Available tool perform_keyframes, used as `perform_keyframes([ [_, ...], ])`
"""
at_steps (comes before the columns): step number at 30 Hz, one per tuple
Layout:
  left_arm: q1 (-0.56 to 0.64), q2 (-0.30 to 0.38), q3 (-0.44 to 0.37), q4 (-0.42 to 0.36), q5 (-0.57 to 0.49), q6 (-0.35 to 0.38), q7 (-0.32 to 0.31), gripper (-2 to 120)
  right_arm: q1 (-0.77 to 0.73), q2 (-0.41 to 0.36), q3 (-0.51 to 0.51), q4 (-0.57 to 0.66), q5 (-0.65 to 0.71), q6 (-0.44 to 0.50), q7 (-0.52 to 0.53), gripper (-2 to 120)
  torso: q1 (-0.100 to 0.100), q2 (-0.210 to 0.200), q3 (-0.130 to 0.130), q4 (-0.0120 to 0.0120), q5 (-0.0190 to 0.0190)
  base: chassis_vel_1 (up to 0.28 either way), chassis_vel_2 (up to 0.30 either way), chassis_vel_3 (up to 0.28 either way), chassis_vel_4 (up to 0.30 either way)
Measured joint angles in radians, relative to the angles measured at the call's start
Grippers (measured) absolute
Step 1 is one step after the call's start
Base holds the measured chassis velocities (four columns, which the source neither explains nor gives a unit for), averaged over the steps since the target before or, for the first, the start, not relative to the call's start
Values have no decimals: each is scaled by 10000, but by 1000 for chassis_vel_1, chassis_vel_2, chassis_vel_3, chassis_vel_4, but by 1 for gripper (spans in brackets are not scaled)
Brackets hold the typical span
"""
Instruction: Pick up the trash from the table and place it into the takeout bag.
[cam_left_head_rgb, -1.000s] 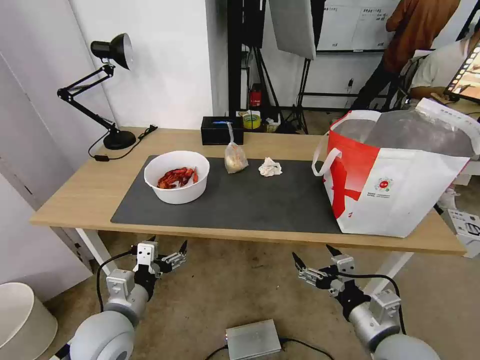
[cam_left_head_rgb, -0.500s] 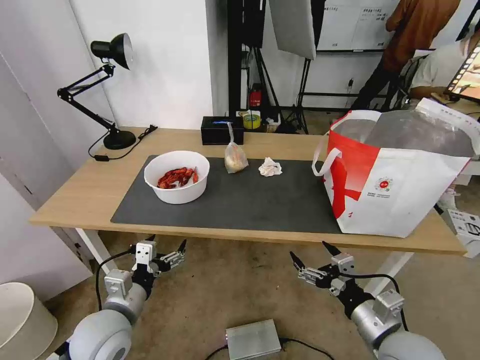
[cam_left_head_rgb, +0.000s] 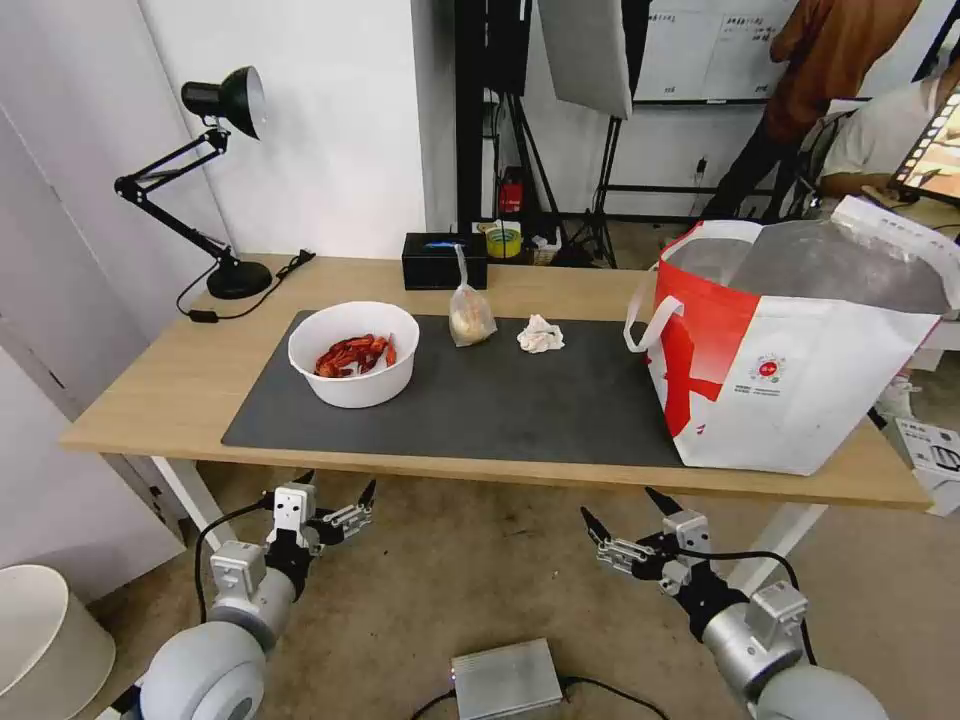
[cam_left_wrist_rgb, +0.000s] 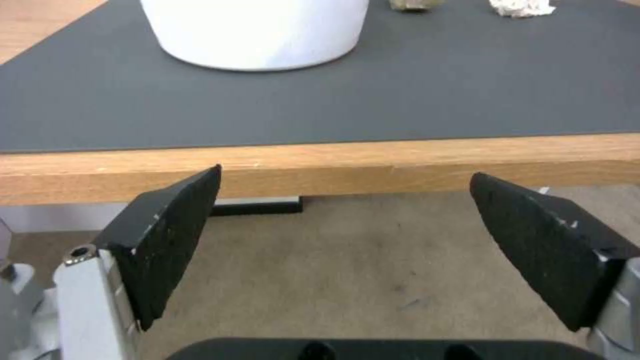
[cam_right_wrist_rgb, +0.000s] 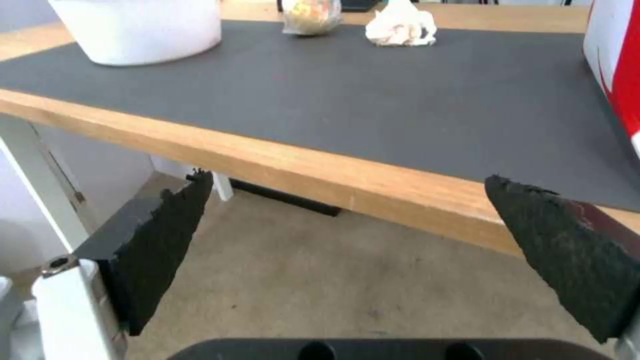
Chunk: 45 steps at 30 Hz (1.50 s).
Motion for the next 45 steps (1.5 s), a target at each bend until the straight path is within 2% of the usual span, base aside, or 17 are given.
perform_keyframes([
  [8, -95, -13, 168, -44, 85, 0, -6, 100, 695, -169, -62, 314, 569, -330, -11, 100, 0, 0, 0, -1, 0, 0, 0, 0, 0],
  [16, -110, -30, 193, -152, 64, 23, -58, 100, 2467, -754, -310, 312, 1873, -882, -169, 100, 1, 0, 0, 1, 0, 0, 0, 0, 0],
  [21, -133, -32, 197, -156, 64, 26, -64, 100, 2928, -874, -516, 205, 2212, -1023, -246, 100, 0, 0, 0, 0, -1, 0, 0, 0, 0],
  [25, -163, -32, 198, -146, 61, 26, -76, 100, 3915, -988, -1065, -196, 2845, -1226, -309, 100, 1, 0, 1, 1, 0, 0, 0, 0, 0],
  [28, -146, -29, 193, -151, 58, 24, -110, 100, 5537, -1003, -1904, -730, 3300, -1455, -132, 100, 1, 0, 1, 0, 0, 0, 0, 0, 0],
  [30, -141, -29, 187, -152, 58, 25, -126, 100, 5860, -992, -2077, -826, 3357, -1500, -57, 100, 1, 0, 1, 0, -2, 0, 0, 0, 0],
  [33, -126, -28, 175, -152, 58, 33, -233, 100, 7273, -834, -2954, -1377, 3623, -1791, 404, 100, 1, 0, 0, 1, 0, 0, 0, 0, 0],
  [35, -123, -29, 175, -154, 58, 35, -249, 100, 7568, -780, -3166, -1517, 3681, -1852, 524, 100, 1, 0, 0, 1, -1, 0, 0, 0, 0],
  [37, -119, -32, 170, -155, 58, 40, -273, 100, 8422, -569, -3872, -1982, 3831, -2104, 889, 100, 2, -1, 1, 1, -1, 0, 0, 0, 0],
  [39, -117, -37, 171, -155, 58, 40, -274, 100, 8607, -515, -4022, -2089, 3854, -2148, 966, 100, 1, -1, 1, 1, 0, 0, 0, 0, 0],
  [45, -116, -123, 244, -112, 74, 45, -285, 100, 10510, 141, -5394, -3128, 3991, -2762, 1915, 100, 1, -1, 1, 0, -2, 0, 0, 0, 0],
])
